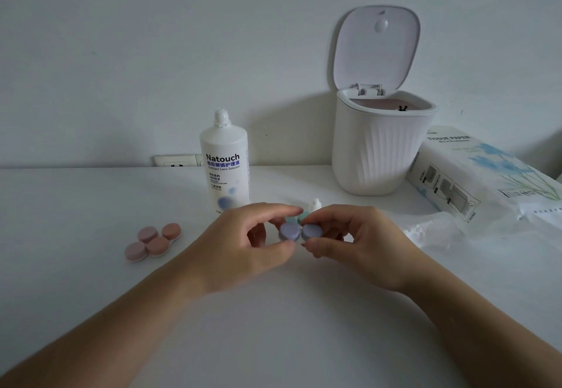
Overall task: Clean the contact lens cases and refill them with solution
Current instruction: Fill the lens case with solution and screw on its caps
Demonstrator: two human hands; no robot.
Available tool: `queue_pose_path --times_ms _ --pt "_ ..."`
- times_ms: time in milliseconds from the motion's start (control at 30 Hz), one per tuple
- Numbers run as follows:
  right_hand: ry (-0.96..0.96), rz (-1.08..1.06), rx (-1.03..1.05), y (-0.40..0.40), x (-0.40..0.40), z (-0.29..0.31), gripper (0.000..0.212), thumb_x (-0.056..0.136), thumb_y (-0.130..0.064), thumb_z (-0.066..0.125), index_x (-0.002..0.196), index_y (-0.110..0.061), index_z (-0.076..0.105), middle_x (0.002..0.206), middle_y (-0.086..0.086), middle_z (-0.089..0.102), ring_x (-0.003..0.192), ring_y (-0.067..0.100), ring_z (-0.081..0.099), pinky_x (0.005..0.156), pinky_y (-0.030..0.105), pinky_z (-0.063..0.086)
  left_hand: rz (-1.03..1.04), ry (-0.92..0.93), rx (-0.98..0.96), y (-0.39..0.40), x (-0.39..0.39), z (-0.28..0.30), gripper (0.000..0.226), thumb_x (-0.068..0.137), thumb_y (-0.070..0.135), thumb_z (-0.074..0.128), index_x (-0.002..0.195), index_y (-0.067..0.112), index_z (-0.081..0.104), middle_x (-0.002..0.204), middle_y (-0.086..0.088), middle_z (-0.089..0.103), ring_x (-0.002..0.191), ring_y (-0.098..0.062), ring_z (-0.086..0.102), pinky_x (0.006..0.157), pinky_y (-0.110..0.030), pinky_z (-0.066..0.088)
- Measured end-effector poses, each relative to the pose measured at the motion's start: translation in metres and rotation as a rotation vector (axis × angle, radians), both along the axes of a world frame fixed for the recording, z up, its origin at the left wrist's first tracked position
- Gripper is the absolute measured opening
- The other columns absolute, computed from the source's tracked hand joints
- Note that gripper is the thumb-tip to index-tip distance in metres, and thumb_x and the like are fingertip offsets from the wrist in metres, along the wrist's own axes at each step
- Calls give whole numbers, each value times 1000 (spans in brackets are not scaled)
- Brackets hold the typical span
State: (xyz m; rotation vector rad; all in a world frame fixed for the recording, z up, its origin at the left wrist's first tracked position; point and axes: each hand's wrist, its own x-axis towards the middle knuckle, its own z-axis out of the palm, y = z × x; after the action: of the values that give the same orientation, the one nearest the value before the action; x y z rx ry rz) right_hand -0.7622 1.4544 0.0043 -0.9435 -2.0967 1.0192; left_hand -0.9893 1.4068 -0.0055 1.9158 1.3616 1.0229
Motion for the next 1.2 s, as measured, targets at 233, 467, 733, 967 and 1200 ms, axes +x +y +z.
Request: queue_pose_path --times_ms 233,467,733,967,1200 --pt "-6 10 19 1 0 0 20 84 -20 81 102 -29 75 82 -6 76 74 11 71 75 28 57 84 36 84 1 -1 -1 25 77 46 80 87 29 65 59 12 55 51 -4 41 49 -13 33" --pt "14 8 -3 1 0 -1 21 84 -18 81 102 -27 76 83 -5 76 77 17 70 77 32 56 39 26 47 0 1 -1 44 70 58 71 112 43 65 96 21 65 63 -9 51 60 -20 46" --pt "16 13 1 1 0 -1 20 84 -18 81 100 -29 75 81 -6 75 76 18 70 76 31 55 17 89 87 0 -1 -2 27 79 51 67 104 41 68 79 21 64 58 -14 49 53 -21 42" --pt "4 13 10 1 0 -1 21 83 -21 82 101 -30 75 82 -7 76 76 14 70 75 28 56 72 75 125 1 -2 -2 21 78 47 80 86 33 68 62 23 57 52 -2 43 49 -10 33" --pt "-12 32 15 0 1 1 25 84 -18 81 102 -34 75 85 -7 76 75 11 69 74 21 54 3 91 5 -1 -6 5 14 82 40 80 93 43 72 78 -15 60 69 -27 53 58 -18 39"
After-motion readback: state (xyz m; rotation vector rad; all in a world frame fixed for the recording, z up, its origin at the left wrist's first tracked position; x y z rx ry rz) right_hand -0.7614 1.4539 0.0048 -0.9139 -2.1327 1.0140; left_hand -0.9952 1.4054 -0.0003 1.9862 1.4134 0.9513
